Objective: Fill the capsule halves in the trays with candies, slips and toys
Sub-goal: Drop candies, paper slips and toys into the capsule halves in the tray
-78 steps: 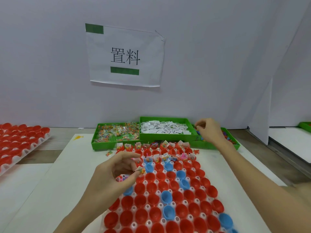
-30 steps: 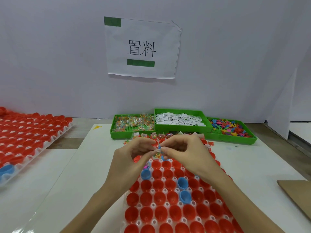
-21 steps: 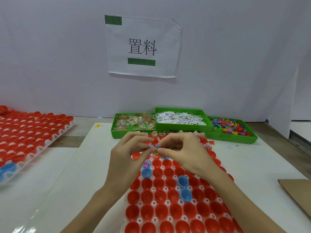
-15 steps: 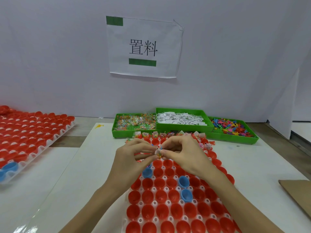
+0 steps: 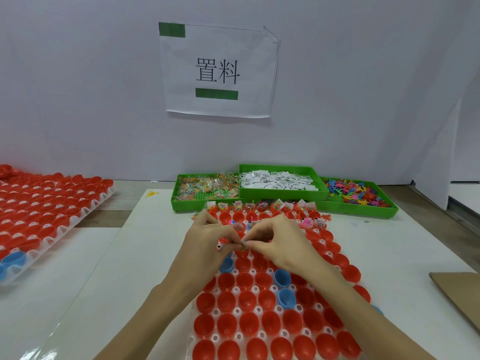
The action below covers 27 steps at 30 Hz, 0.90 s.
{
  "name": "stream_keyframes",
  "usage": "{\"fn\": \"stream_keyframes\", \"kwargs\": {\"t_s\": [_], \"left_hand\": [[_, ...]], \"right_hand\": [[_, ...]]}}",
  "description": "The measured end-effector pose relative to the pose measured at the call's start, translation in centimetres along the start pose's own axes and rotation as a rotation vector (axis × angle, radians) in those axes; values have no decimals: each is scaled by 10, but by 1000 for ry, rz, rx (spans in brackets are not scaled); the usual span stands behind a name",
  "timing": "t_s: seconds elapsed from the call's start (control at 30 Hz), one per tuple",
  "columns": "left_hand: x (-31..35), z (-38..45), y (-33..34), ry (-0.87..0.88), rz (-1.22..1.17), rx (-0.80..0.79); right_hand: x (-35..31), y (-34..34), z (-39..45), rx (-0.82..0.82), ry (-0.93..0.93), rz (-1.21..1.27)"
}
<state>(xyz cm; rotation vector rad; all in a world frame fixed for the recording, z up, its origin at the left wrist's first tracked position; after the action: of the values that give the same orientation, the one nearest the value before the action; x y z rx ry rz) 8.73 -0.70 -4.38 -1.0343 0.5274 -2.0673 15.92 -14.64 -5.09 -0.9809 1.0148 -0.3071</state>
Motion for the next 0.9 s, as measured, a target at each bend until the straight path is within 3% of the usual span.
{"fn": "stream_keyframes", "kwargs": {"t_s": [0.57, 0.73, 0.9], "left_hand": [[-7, 9, 21, -10, 123, -217], [-3, 7, 20, -11, 111, -173], [-7, 6, 14, -80, 52, -104]], "right_hand": [[-2, 13, 3, 6, 18, -112], [5, 11, 4, -76, 50, -88], [2, 11, 4, -12, 42, -109]]}}
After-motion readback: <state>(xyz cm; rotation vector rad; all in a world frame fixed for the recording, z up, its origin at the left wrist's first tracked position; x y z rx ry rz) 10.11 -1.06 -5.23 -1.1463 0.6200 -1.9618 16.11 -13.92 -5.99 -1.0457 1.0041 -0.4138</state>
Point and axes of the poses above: each hand's wrist, its own z-axis towards the middle knuckle, its own y-axis out of the palm, x = y × z, the point moved 7 cm from there along z, towards the middle knuckle, and after that the axes turned 8 degrees about -z, right-handed, at the moved point
